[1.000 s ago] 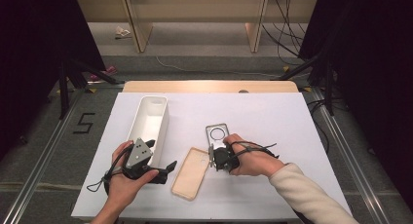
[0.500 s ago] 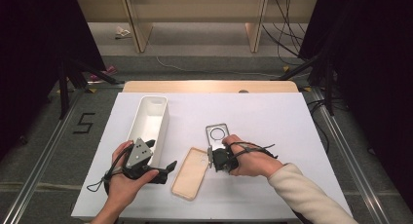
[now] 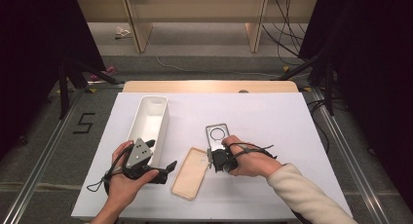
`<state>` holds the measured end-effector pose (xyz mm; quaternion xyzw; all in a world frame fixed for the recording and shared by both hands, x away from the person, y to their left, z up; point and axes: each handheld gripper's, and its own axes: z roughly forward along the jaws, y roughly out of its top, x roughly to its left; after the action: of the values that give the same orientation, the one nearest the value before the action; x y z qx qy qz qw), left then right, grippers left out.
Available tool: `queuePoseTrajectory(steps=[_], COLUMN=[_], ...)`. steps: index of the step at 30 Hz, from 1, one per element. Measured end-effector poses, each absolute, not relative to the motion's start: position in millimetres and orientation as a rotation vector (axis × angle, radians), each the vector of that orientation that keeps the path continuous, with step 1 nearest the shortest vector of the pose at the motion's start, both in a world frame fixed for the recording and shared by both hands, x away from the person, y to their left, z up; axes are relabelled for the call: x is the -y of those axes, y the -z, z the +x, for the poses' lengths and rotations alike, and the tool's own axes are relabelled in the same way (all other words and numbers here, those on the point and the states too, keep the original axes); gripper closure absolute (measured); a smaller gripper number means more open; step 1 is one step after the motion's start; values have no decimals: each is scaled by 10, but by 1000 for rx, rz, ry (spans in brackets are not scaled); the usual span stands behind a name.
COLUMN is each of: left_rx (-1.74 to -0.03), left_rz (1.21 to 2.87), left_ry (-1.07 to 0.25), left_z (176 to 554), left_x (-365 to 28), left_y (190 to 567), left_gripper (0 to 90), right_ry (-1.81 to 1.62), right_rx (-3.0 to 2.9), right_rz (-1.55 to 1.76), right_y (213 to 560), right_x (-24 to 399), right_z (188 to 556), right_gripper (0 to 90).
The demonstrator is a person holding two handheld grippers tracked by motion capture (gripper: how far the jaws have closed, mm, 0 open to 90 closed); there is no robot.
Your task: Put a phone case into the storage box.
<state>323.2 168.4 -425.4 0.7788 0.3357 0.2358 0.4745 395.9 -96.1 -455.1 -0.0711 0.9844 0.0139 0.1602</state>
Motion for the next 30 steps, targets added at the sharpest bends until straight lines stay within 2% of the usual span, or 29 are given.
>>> queuePoseTrajectory(steps=[9, 30], left_rx=[-821, -822], left_rz=[1903, 1901], left_ry=[-578, -578], left_z=[3231, 3229], left_x=[-1684, -1684], left_y=[4253, 4251], left_gripper=[19, 19], right_ry=[-27, -1], right_rx=[-2838, -2872], right_rz=[-226, -230], right_y=[4578, 4584], right_x=[954, 943], right_z=[3957, 3934], right_gripper=[694, 839])
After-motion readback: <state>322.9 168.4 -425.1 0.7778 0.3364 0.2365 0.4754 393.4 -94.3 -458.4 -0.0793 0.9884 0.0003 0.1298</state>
